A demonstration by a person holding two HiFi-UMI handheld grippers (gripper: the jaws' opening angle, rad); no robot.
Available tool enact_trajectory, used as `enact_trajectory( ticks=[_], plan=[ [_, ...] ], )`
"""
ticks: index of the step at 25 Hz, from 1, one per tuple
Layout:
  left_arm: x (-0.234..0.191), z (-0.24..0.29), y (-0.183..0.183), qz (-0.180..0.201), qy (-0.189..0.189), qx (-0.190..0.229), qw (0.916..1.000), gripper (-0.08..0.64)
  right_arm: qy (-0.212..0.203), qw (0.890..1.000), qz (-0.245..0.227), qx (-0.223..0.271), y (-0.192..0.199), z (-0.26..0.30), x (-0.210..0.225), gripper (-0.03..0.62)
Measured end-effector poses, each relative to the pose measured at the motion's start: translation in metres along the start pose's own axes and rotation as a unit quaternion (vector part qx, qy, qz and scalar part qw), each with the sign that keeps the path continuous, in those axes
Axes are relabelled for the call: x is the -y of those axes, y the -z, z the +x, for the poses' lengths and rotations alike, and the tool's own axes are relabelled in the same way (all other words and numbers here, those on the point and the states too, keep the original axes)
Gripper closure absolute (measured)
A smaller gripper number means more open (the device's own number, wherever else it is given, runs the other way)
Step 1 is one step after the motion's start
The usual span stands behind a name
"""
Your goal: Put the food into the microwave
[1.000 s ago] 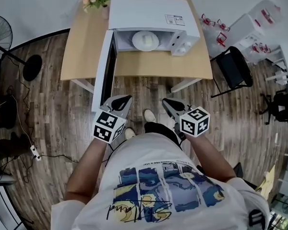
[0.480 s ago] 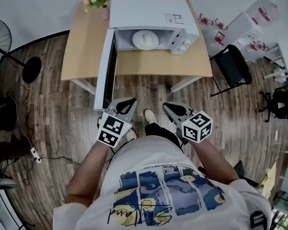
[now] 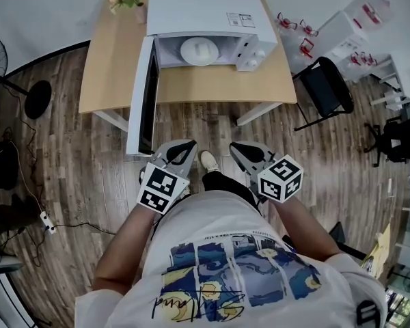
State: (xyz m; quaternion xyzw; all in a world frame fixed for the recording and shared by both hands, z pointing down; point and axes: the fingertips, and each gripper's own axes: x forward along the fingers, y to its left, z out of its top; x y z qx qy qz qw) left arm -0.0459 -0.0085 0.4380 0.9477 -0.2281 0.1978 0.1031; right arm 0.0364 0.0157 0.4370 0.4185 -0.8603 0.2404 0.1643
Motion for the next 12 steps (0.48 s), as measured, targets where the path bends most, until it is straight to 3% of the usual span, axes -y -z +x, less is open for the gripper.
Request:
enact_trajectory(
  ticks=[5,12],
  plan=[
    [0.006,0.014,0.003,-0.025,0.012,0.009,0.9996,0.551,0.001,1.0,-0.007,-0.003,-0.002,-0.006,0.008,0.588],
    [0.015,0.052,0.01,-0.075,0.034,-0.009,0.9965,0.551,-0.009,1.0,-0.012,-0.008,-0.006,-0.011,0.041,0.588]
  ],
)
